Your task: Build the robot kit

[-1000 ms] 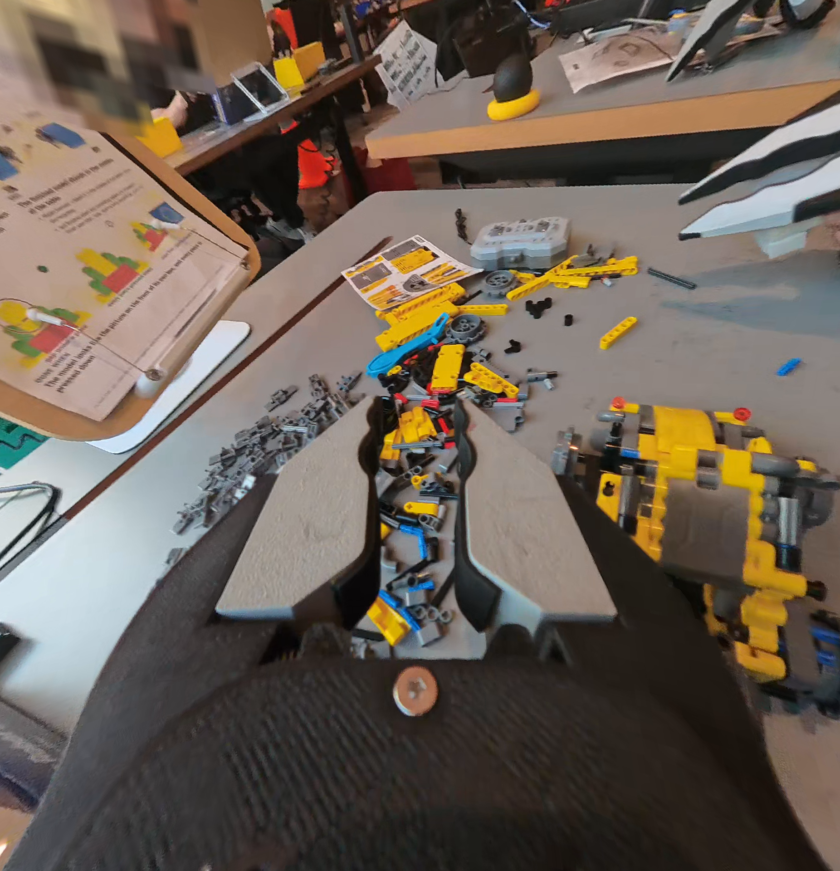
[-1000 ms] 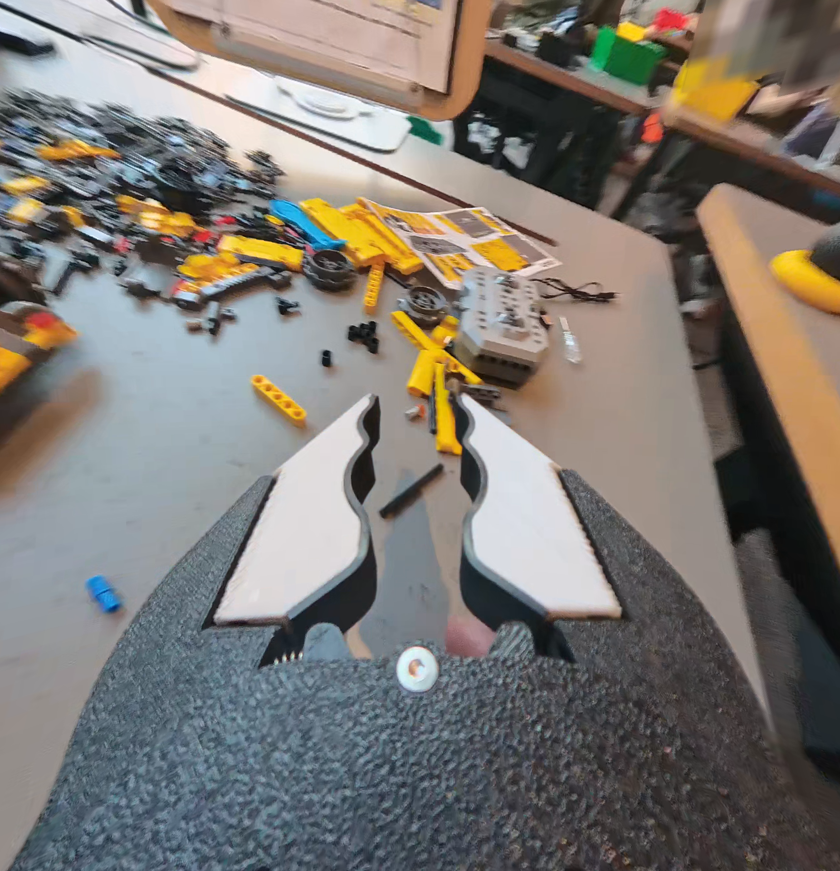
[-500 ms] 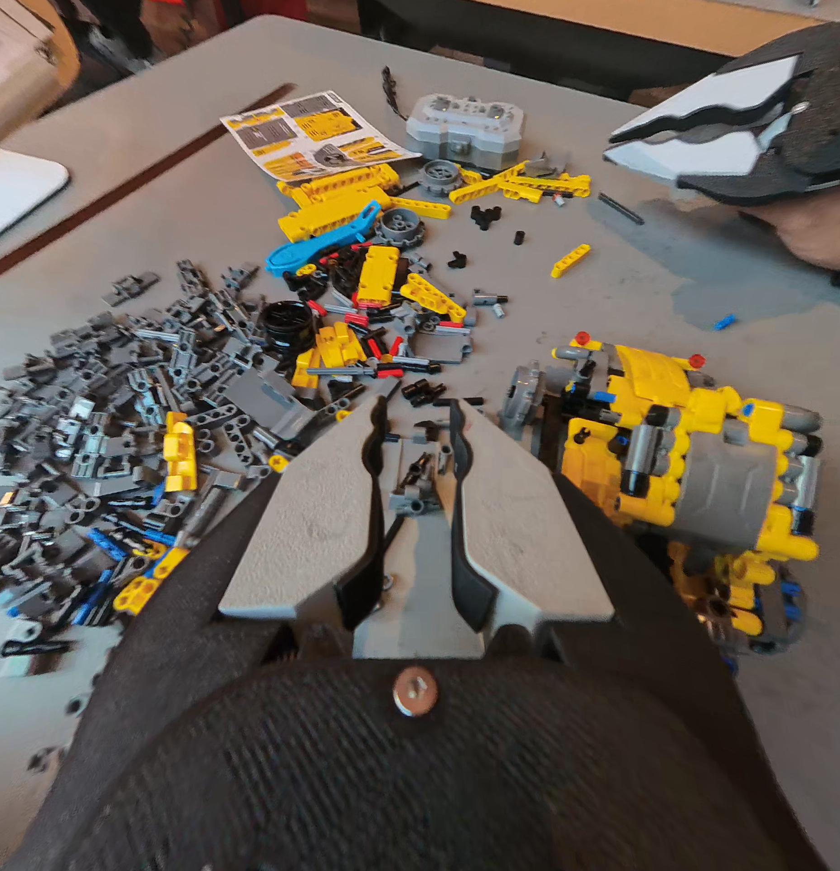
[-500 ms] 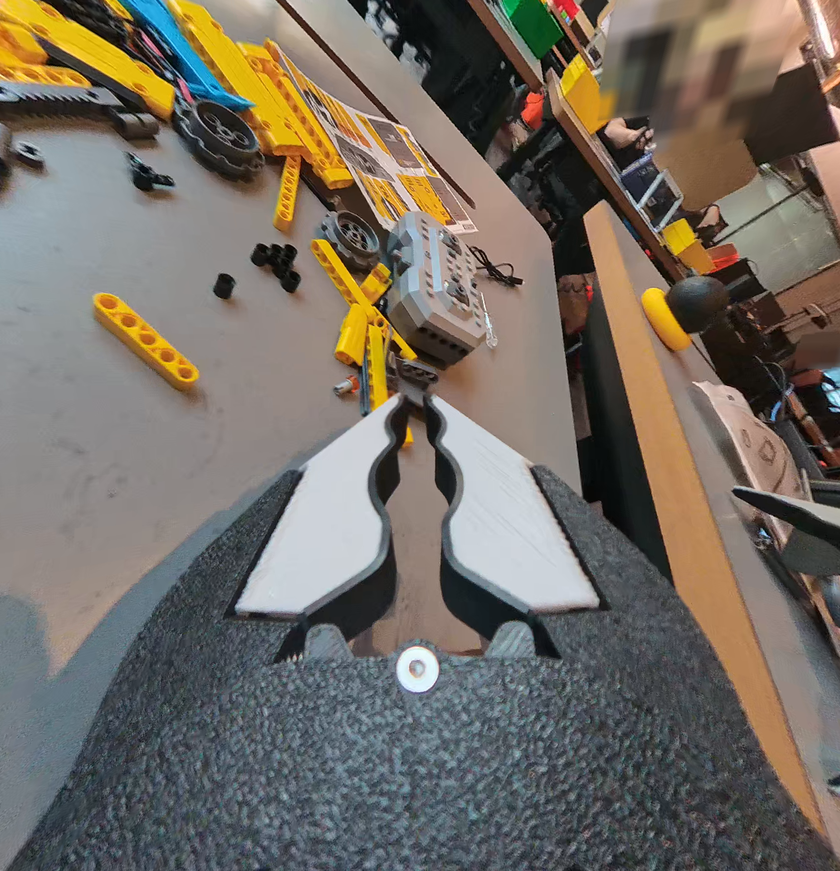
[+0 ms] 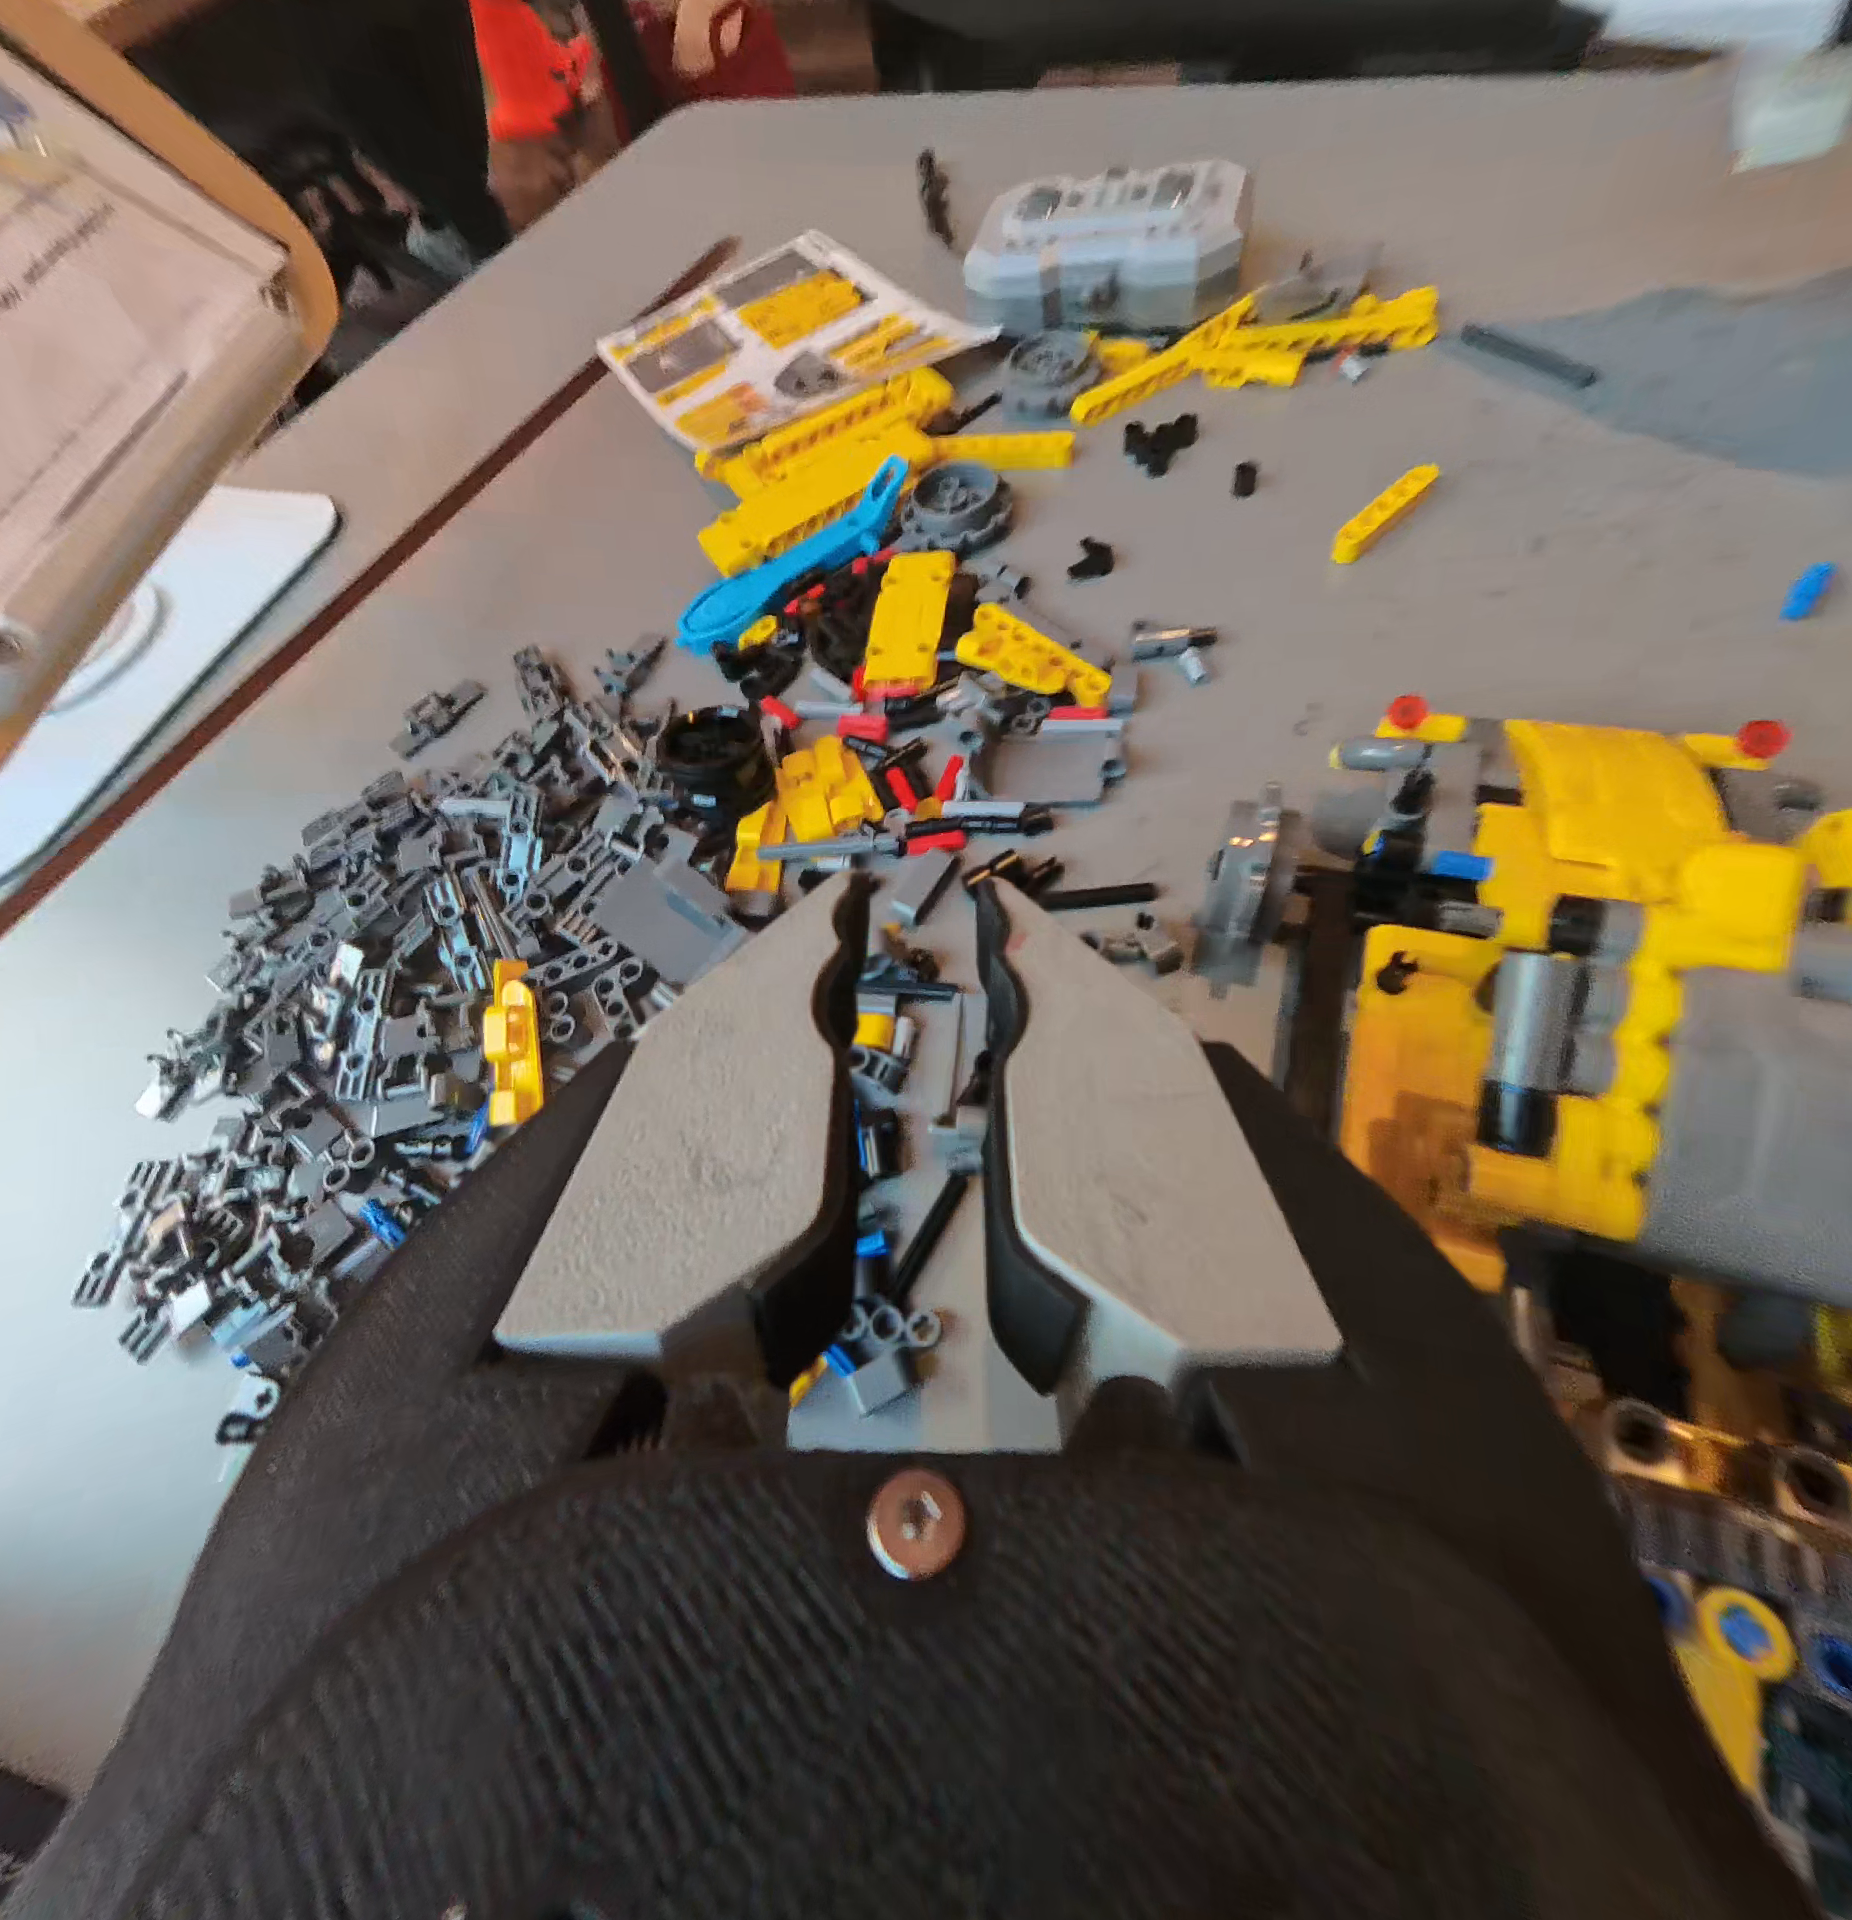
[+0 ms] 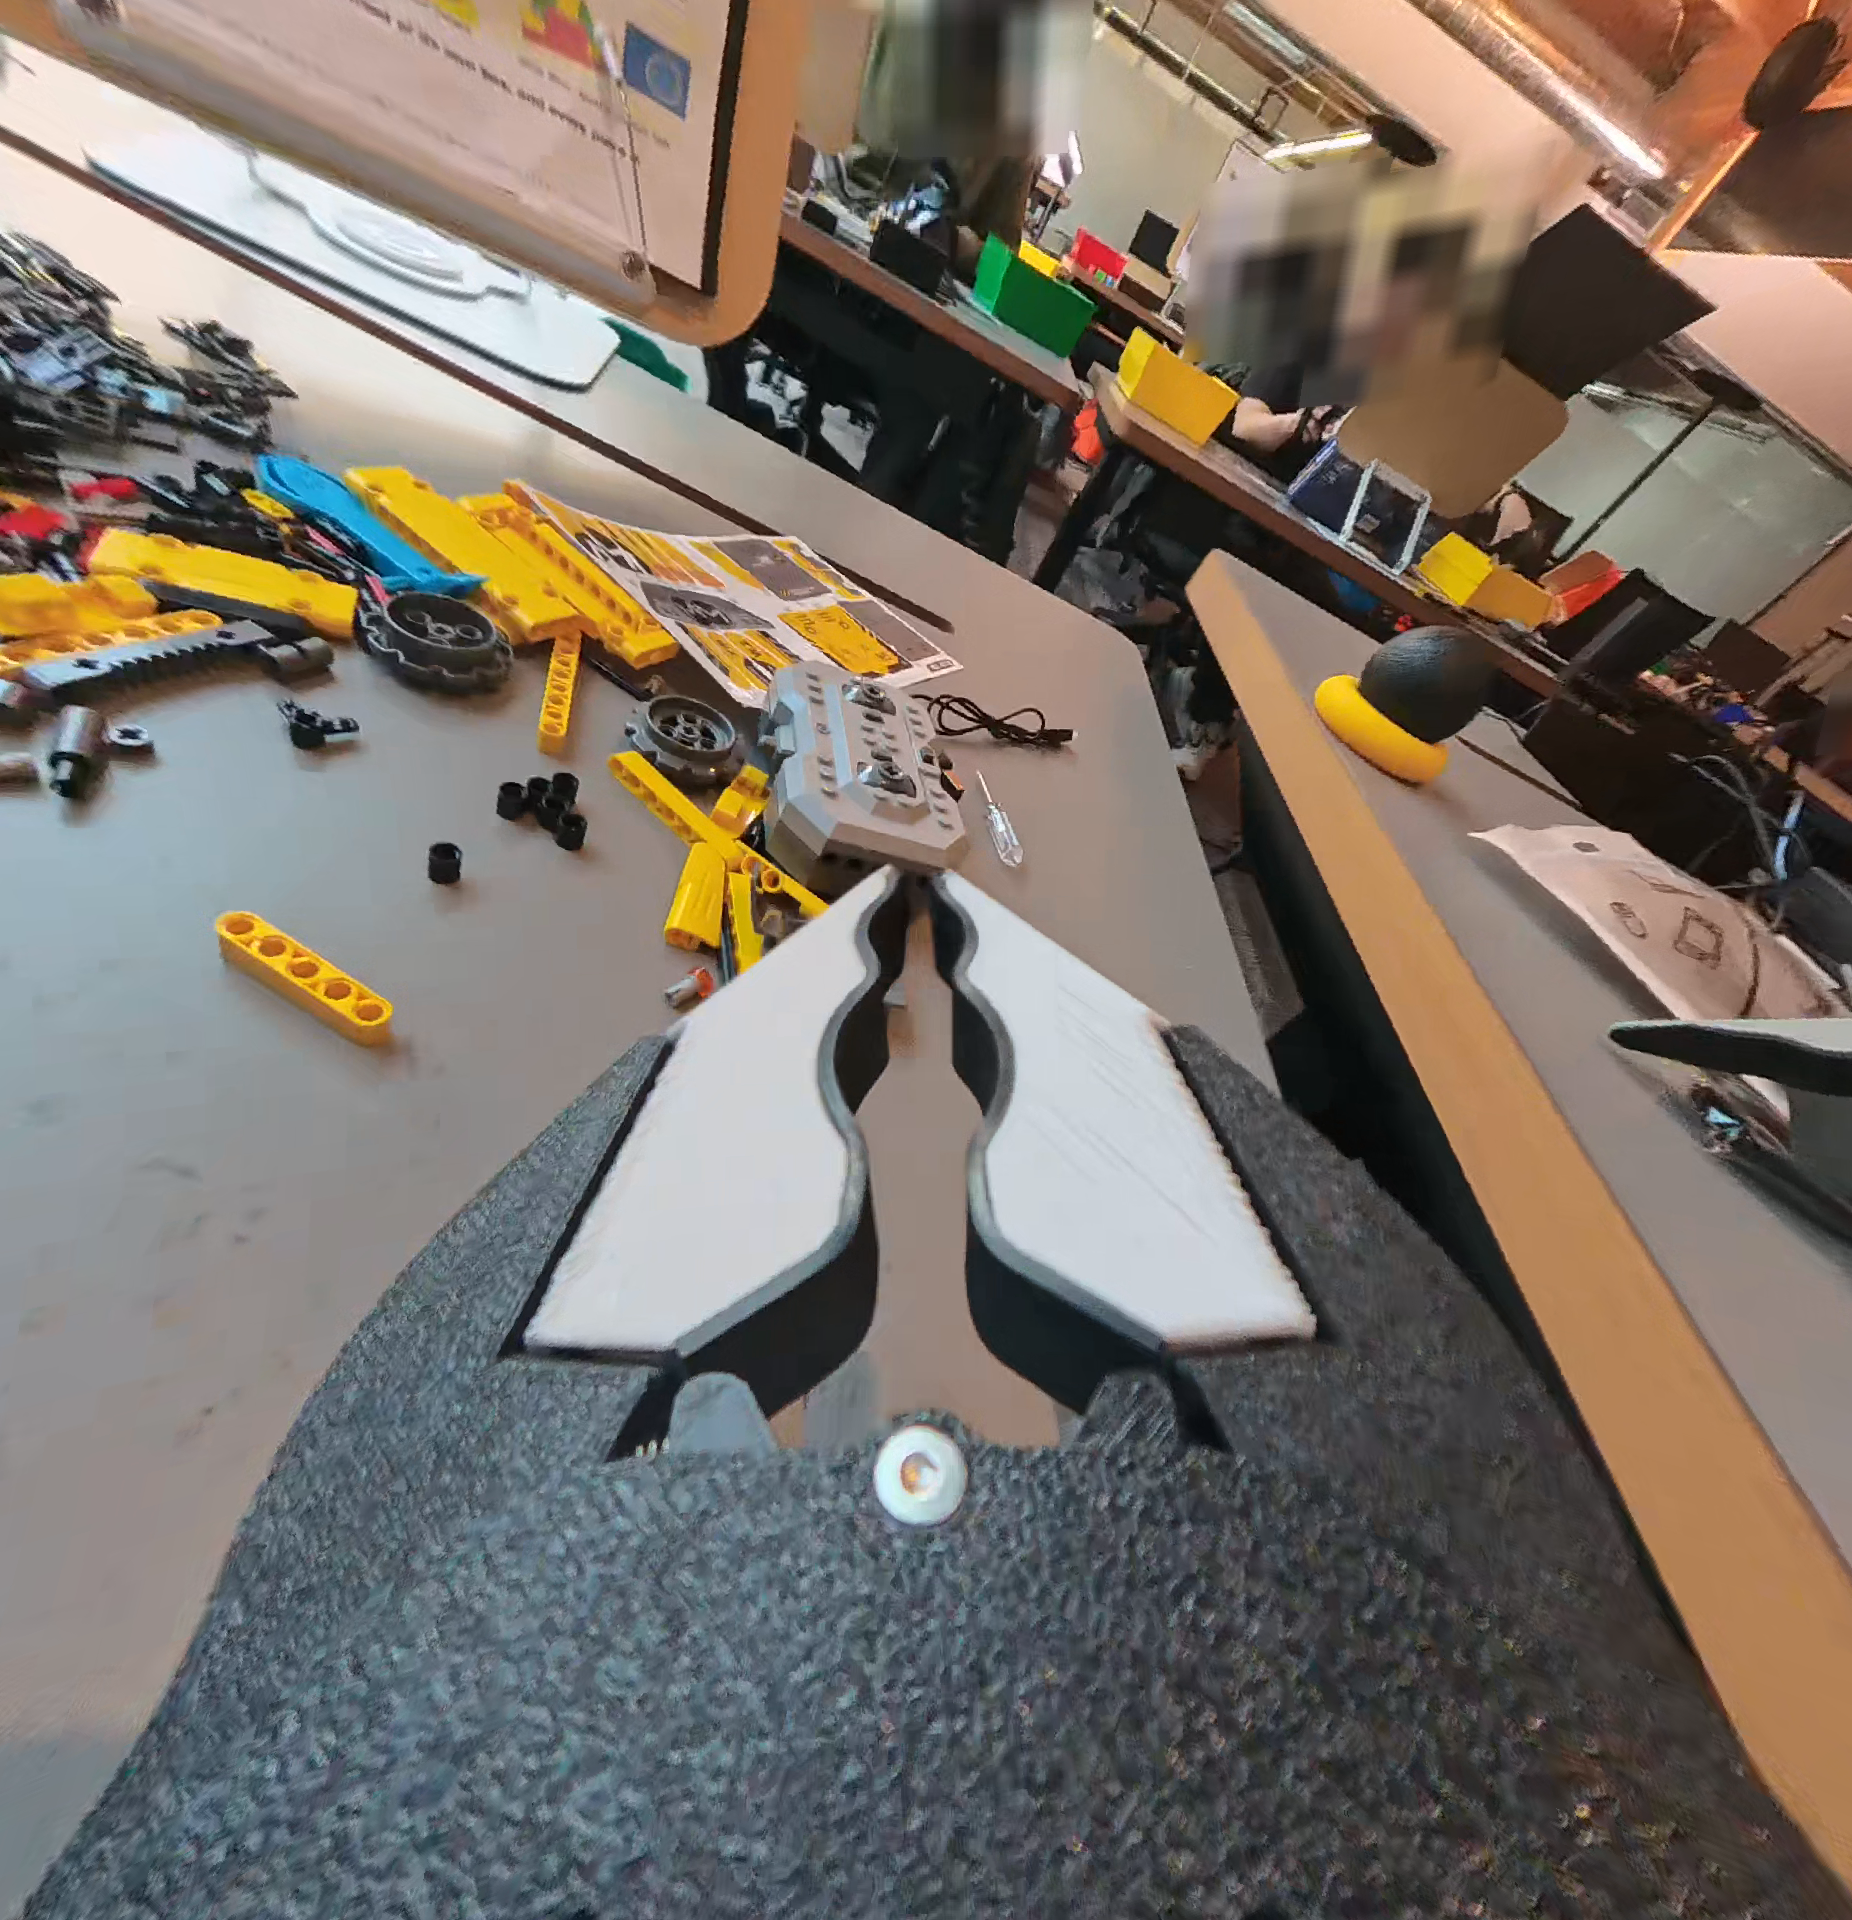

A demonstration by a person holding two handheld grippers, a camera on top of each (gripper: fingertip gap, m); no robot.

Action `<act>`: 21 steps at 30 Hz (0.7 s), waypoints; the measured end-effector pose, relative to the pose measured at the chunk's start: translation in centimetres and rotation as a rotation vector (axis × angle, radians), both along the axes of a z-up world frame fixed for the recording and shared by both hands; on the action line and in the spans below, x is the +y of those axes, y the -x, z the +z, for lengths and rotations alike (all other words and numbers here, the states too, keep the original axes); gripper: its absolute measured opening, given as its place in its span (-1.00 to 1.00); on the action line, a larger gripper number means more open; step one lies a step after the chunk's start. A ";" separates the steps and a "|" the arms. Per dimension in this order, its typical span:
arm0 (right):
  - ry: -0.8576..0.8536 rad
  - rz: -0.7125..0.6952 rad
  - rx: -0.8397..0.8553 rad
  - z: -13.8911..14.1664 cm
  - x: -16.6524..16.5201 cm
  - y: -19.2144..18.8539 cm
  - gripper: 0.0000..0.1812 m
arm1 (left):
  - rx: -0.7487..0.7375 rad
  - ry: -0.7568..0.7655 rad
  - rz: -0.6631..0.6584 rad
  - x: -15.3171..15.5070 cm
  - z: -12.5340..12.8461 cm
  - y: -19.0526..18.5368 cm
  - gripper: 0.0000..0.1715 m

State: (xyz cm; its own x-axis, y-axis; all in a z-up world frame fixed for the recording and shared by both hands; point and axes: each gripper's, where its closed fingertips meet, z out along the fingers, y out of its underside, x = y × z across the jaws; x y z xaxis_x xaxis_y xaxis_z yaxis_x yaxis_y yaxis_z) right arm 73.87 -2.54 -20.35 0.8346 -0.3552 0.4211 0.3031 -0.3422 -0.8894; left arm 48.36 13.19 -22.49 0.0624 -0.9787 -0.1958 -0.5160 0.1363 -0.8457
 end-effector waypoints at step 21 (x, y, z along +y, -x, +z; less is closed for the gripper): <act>0.080 0.078 0.034 -1.3 0.8 1.5 -0.96 | -0.338 0.297 0.303 9.8 5.9 5.4 -1.00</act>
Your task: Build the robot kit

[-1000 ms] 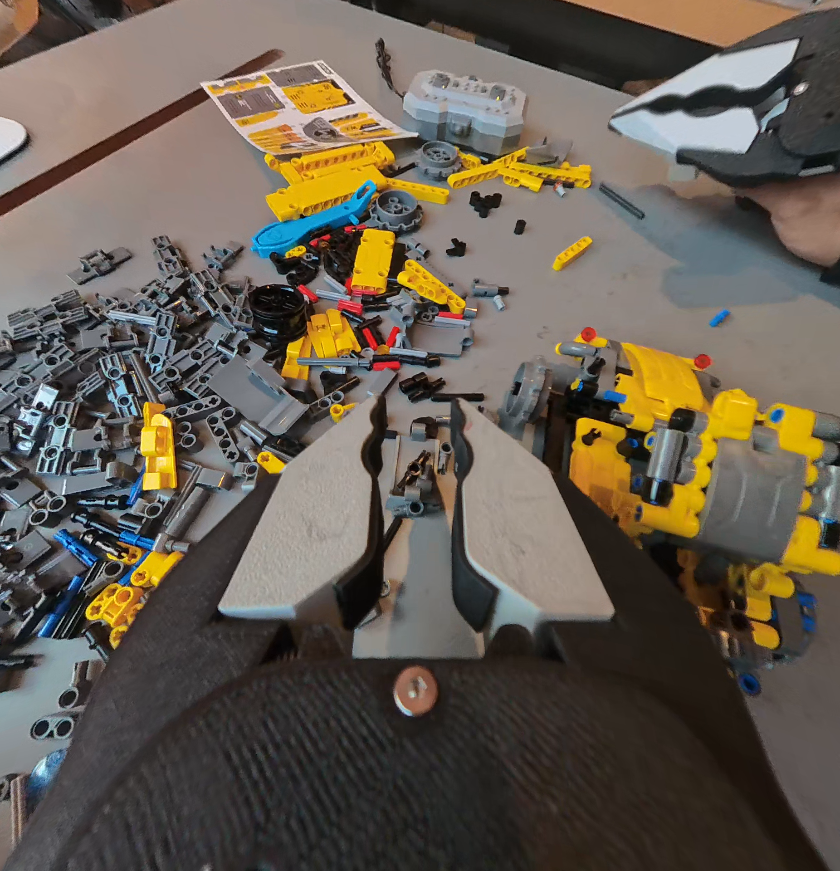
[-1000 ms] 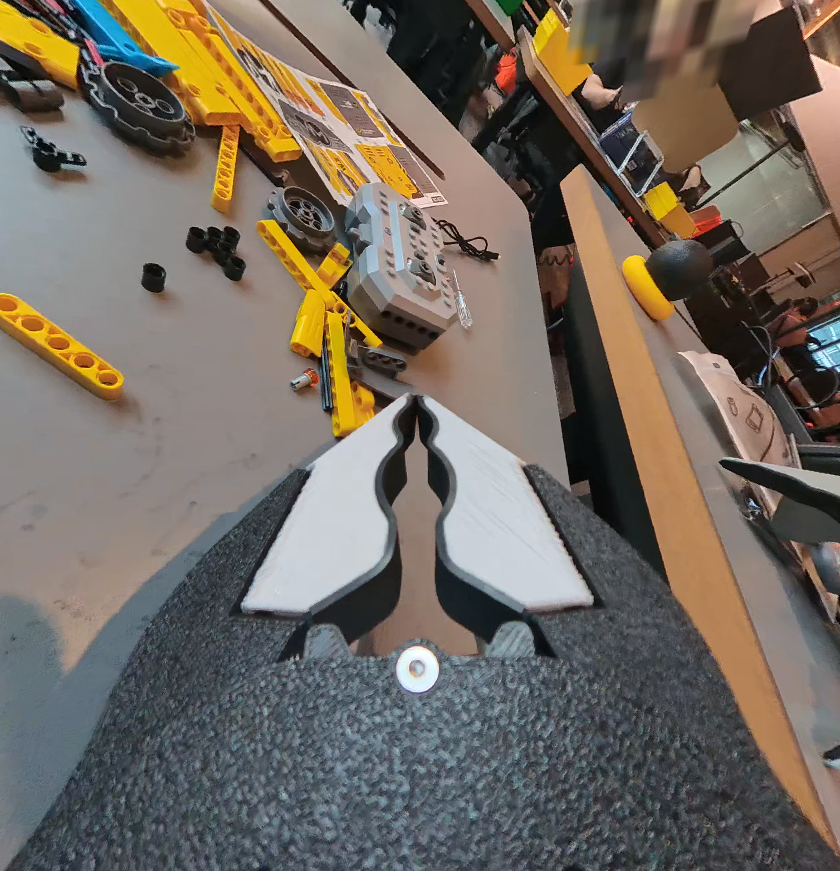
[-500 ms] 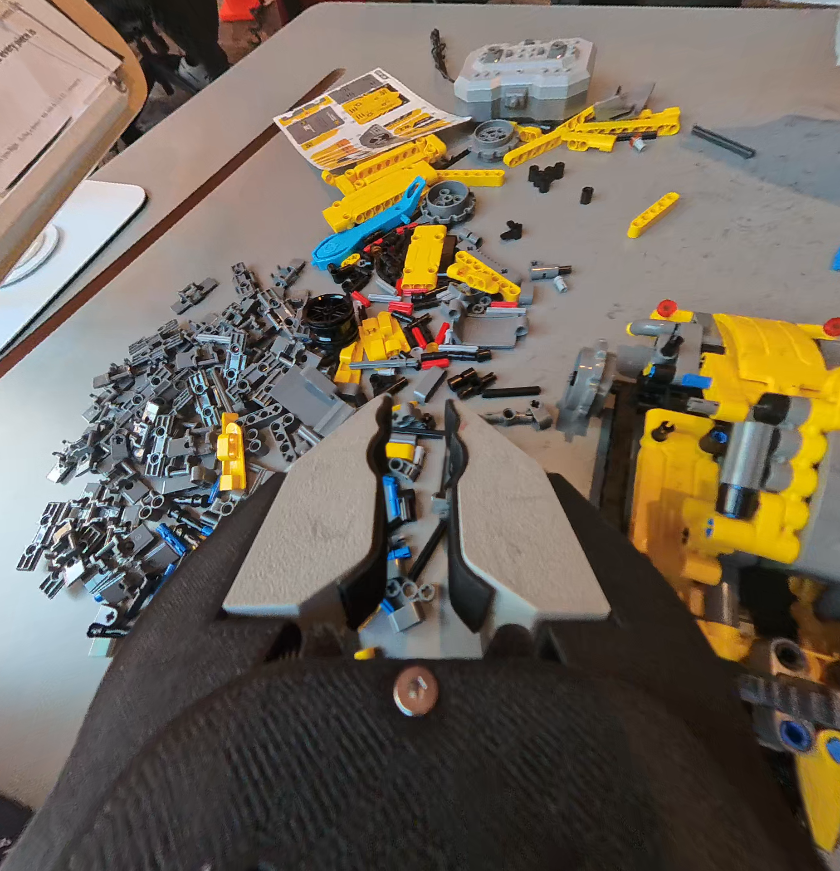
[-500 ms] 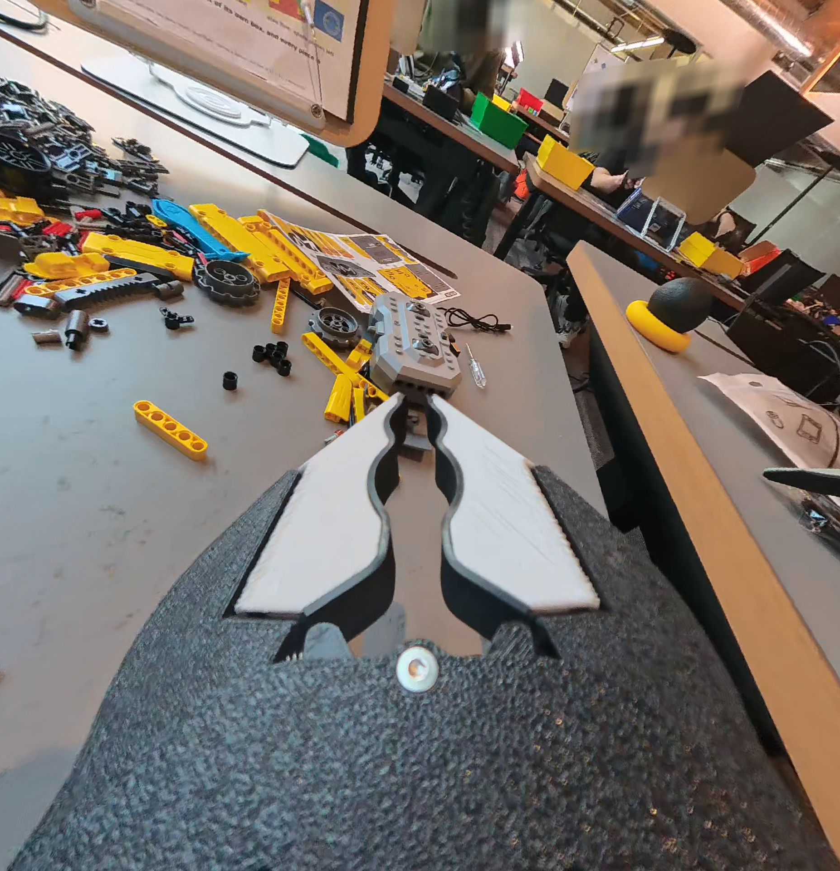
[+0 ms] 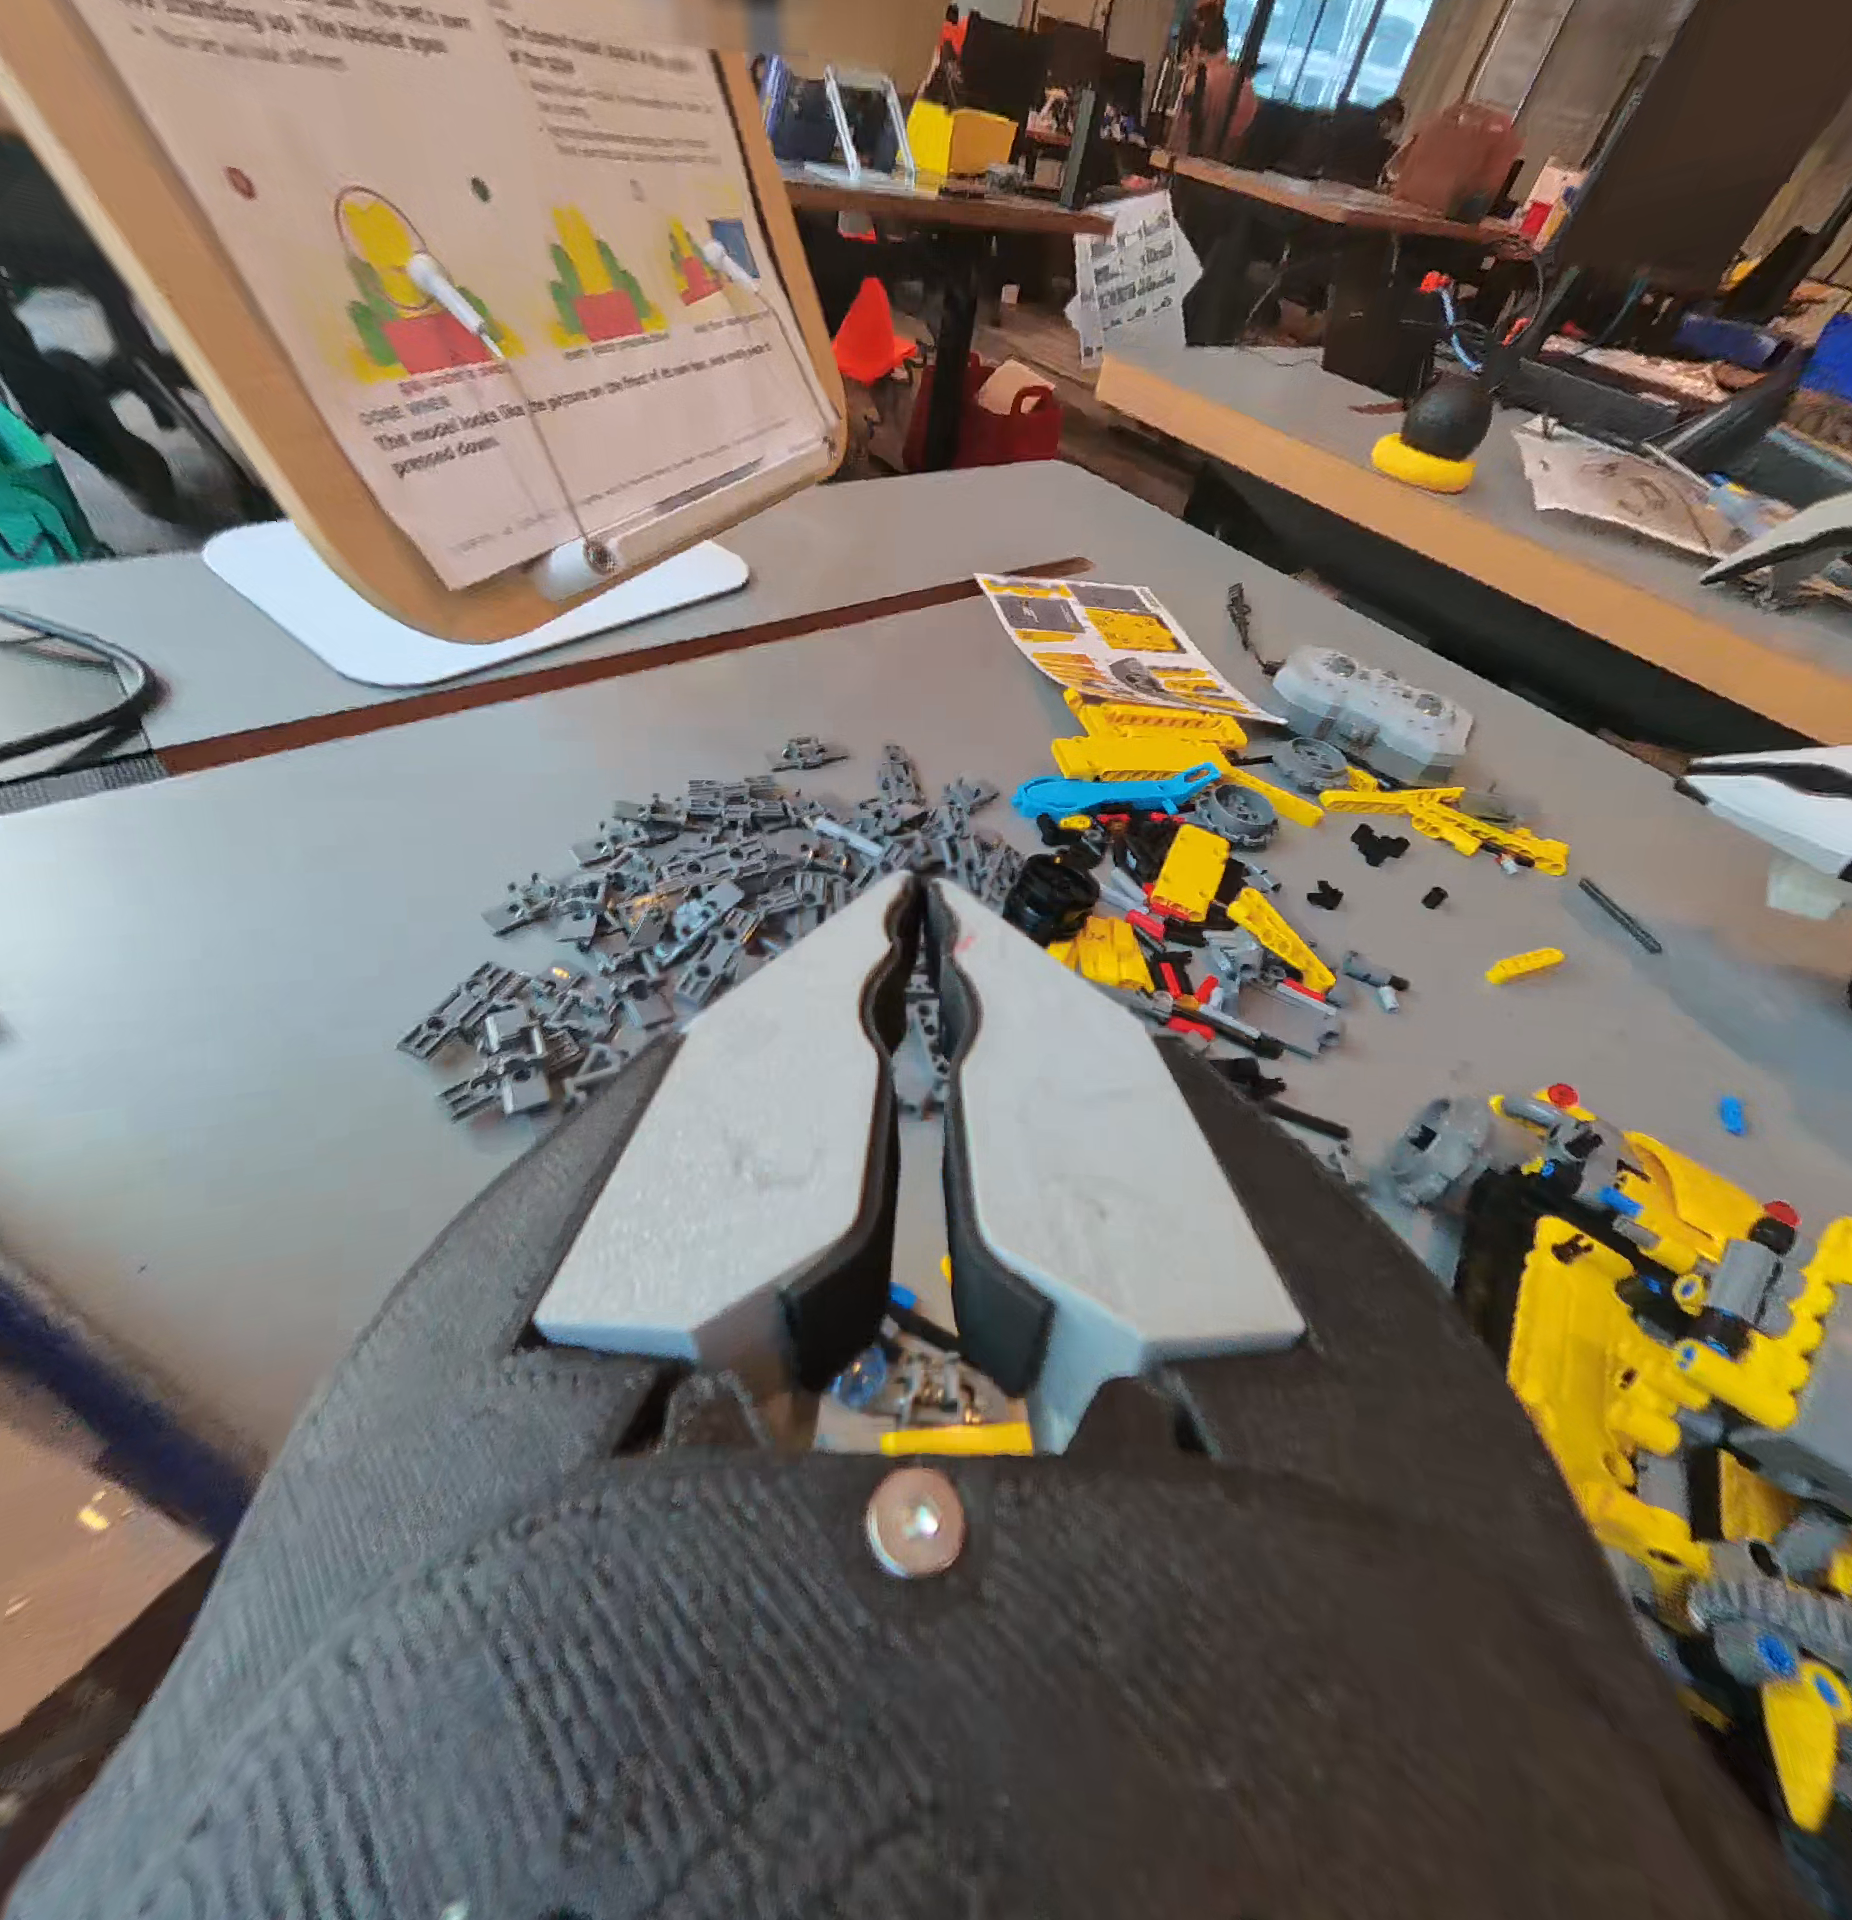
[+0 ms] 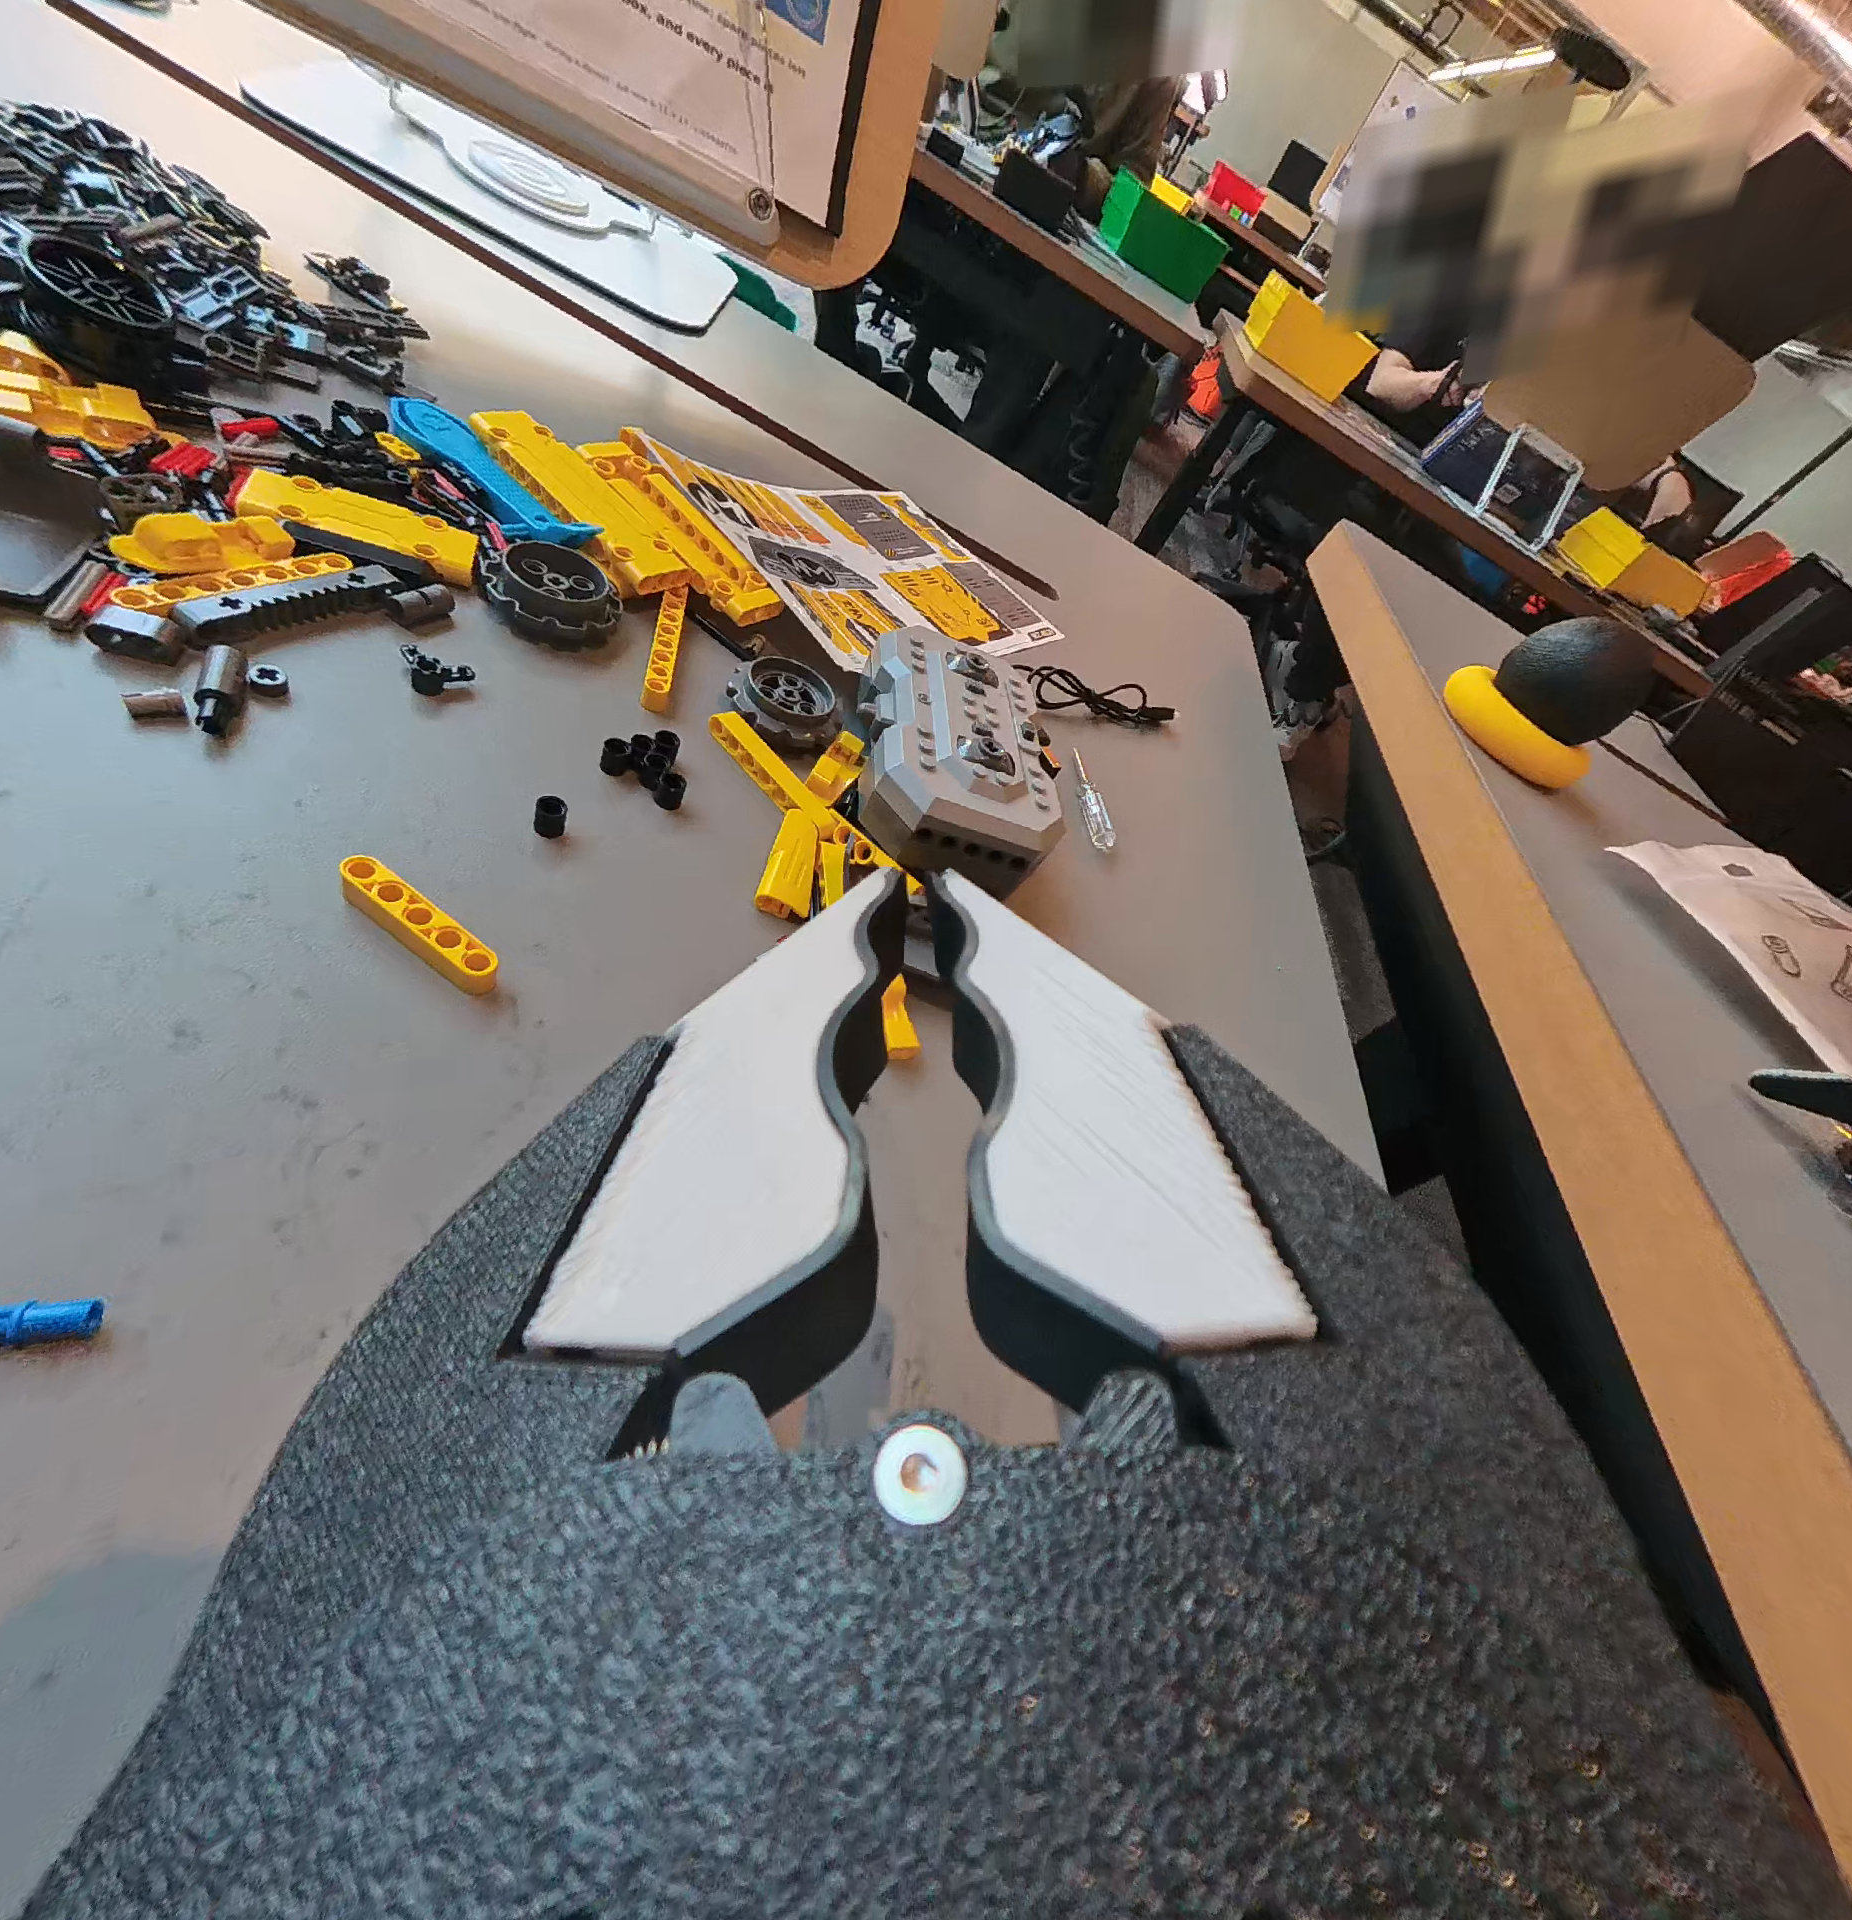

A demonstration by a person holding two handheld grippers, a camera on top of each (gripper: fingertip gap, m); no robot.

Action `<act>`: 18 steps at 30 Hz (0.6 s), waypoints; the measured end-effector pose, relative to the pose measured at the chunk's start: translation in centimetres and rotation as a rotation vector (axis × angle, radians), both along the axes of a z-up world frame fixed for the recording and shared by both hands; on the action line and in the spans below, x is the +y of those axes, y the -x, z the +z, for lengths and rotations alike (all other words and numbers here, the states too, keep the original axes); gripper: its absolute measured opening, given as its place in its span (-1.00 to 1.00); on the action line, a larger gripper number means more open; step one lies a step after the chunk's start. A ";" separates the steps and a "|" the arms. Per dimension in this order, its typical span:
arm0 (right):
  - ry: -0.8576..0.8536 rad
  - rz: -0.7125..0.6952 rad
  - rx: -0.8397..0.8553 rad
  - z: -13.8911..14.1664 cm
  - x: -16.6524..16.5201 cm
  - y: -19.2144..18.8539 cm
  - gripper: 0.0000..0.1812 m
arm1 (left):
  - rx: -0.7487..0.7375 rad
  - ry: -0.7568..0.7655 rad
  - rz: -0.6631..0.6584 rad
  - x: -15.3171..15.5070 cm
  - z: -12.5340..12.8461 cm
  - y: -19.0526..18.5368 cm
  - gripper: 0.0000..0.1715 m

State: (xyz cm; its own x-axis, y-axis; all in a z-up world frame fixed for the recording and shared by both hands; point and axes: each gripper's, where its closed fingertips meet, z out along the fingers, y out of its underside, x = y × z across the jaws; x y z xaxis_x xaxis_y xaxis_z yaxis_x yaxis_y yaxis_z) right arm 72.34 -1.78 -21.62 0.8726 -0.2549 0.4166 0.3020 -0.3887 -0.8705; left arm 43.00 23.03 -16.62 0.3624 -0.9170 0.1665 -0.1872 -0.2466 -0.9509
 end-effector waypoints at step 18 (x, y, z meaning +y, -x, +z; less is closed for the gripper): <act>-0.011 -0.009 0.014 0.1 -0.2 -0.4 -0.97 | 0.424 -0.056 -0.247 -6.9 -8.0 -3.9 -0.84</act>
State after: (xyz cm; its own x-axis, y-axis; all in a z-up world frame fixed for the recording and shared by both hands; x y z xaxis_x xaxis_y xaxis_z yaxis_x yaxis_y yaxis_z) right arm 72.71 -1.98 -21.52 0.8759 -0.2677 0.4014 0.2861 -0.3817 -0.8789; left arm 46.89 16.12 -24.64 0.1581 -0.9874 -0.0003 -0.6070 -0.0969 -0.7888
